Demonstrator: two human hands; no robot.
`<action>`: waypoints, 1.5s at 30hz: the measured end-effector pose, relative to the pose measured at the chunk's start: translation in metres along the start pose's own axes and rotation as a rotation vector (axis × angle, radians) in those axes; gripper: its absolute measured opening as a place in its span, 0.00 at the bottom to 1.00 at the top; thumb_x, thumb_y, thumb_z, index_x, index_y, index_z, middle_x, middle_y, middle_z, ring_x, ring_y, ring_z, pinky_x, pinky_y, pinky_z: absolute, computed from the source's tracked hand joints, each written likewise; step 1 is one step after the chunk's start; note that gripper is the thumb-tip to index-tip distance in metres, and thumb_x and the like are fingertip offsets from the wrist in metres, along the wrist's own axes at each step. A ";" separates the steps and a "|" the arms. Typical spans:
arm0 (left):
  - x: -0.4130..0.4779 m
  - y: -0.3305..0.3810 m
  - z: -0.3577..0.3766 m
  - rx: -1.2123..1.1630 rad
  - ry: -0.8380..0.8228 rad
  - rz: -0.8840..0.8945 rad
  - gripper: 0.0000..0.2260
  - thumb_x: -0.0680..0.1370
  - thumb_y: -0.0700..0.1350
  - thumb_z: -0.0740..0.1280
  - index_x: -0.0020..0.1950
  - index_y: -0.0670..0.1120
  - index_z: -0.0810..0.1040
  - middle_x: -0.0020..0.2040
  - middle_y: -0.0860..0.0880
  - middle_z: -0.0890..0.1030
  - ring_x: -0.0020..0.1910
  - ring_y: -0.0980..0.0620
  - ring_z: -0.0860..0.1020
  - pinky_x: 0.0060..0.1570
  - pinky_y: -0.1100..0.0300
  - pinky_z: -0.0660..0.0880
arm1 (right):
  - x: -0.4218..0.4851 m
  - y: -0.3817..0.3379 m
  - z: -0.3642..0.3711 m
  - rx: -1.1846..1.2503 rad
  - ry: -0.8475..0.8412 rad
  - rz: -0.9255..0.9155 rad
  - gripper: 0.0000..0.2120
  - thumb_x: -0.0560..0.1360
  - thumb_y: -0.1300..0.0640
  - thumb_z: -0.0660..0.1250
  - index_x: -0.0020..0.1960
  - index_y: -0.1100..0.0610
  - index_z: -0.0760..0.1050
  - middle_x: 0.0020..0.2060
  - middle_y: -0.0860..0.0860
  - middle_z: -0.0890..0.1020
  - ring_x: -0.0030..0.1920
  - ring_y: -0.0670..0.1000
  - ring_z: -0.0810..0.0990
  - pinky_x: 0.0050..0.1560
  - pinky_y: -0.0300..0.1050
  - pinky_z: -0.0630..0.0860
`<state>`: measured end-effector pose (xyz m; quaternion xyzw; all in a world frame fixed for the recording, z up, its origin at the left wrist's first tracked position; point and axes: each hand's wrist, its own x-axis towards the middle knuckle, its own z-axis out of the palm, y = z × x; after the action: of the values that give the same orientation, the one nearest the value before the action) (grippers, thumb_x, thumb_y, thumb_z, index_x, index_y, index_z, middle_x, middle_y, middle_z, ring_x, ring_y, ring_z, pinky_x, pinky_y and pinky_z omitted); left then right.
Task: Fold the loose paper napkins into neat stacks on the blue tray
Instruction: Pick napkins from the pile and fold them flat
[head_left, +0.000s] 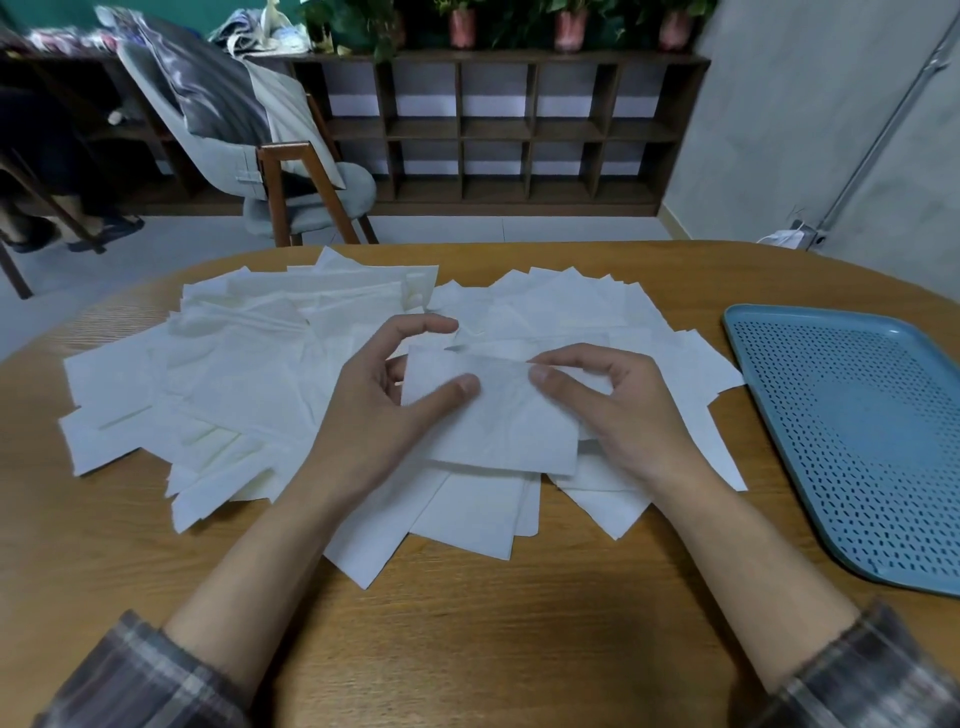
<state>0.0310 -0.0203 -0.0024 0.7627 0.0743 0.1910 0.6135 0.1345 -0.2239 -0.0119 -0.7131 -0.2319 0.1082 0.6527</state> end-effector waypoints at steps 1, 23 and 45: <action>0.000 -0.001 0.000 -0.009 0.004 0.007 0.16 0.77 0.42 0.77 0.62 0.52 0.80 0.40 0.53 0.85 0.38 0.55 0.83 0.37 0.65 0.77 | -0.001 0.000 0.001 0.029 -0.009 0.005 0.06 0.78 0.55 0.75 0.54 0.55 0.87 0.52 0.46 0.88 0.56 0.45 0.85 0.54 0.38 0.79; 0.002 -0.008 0.006 0.056 0.056 0.013 0.20 0.77 0.48 0.78 0.66 0.58 0.78 0.59 0.62 0.83 0.58 0.63 0.81 0.50 0.66 0.79 | -0.004 -0.003 0.005 0.051 -0.165 -0.174 0.26 0.80 0.66 0.72 0.70 0.42 0.72 0.68 0.42 0.77 0.65 0.51 0.81 0.59 0.48 0.82; -0.011 -0.025 0.028 0.726 -0.279 0.117 0.12 0.71 0.56 0.76 0.36 0.54 0.77 0.34 0.57 0.79 0.39 0.57 0.79 0.37 0.64 0.69 | 0.006 0.012 -0.007 -0.170 0.070 -0.111 0.15 0.80 0.66 0.70 0.60 0.49 0.86 0.56 0.33 0.85 0.64 0.33 0.78 0.67 0.29 0.71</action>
<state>0.0343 -0.0440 -0.0337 0.9516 0.0094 0.0815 0.2961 0.1455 -0.2277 -0.0214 -0.7554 -0.2565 0.0269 0.6023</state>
